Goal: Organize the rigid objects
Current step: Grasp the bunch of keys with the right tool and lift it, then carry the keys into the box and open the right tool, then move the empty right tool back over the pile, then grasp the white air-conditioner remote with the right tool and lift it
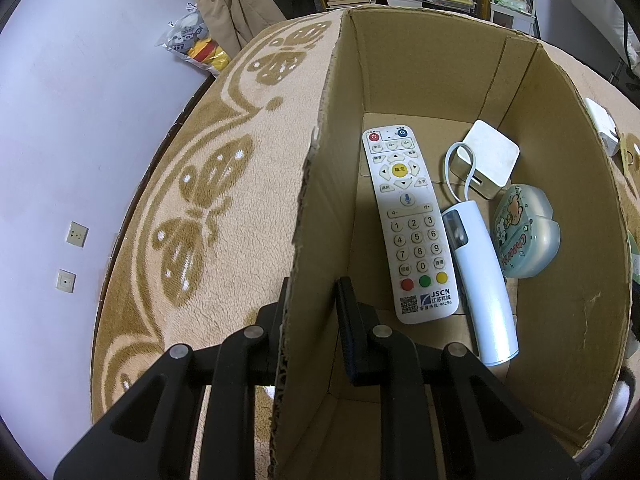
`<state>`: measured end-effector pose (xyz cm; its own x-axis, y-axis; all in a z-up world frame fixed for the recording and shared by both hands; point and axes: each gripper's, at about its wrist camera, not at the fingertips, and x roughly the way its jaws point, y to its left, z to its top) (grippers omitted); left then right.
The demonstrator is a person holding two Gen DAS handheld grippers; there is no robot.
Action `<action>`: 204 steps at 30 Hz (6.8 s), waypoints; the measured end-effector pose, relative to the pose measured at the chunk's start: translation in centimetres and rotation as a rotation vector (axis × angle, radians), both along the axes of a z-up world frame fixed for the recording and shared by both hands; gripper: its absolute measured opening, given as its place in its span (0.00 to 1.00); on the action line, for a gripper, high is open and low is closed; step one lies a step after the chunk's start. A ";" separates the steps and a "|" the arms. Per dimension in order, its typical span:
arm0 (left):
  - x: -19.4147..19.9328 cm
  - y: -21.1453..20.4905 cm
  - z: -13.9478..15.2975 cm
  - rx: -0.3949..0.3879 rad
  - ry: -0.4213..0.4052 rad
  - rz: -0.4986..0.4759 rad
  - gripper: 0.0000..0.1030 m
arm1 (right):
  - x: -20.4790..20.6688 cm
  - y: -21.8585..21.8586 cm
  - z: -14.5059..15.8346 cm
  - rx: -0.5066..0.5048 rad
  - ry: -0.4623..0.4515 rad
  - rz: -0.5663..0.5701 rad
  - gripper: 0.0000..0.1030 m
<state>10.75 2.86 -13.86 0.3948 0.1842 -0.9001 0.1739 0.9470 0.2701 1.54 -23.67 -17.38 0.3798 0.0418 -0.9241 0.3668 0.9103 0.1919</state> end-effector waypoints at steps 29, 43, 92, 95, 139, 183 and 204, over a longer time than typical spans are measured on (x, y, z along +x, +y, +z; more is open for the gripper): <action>0.0 0.0 0.0 0.000 0.000 0.000 0.18 | 1.1 -1.2 1.8 0.090 -0.153 -0.071 0.20; 0.0 -0.1 0.0 0.000 0.000 0.000 0.18 | 1.6 -0.2 4.2 0.035 -0.201 -0.021 0.20; -0.1 0.1 -0.5 -0.005 0.003 0.003 0.18 | 8.6 10.6 17.8 -0.033 -0.469 0.291 0.20; -0.1 0.2 -0.6 -0.007 0.004 0.004 0.18 | 8.9 10.8 17.1 0.008 -0.460 0.291 0.20; 0.0 0.2 -0.5 -0.003 0.007 0.001 0.18 | 4.3 3.6 9.8 -0.101 -0.249 0.149 0.80; 0.0 0.1 -0.2 0.002 0.008 0.000 0.18 | -6.1 -4.9 0.7 -0.114 0.140 -0.314 0.80; -0.2 0.2 0.0 0.008 0.008 -0.003 0.18 | -7.8 -7.5 -1.2 0.109 0.148 -0.449 0.84</action>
<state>10.58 3.08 -13.84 0.3886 0.1899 -0.9016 0.1790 0.9443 0.2761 -6.26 -31.17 -18.59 0.2471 0.0037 -0.9690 0.7493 0.6333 0.1935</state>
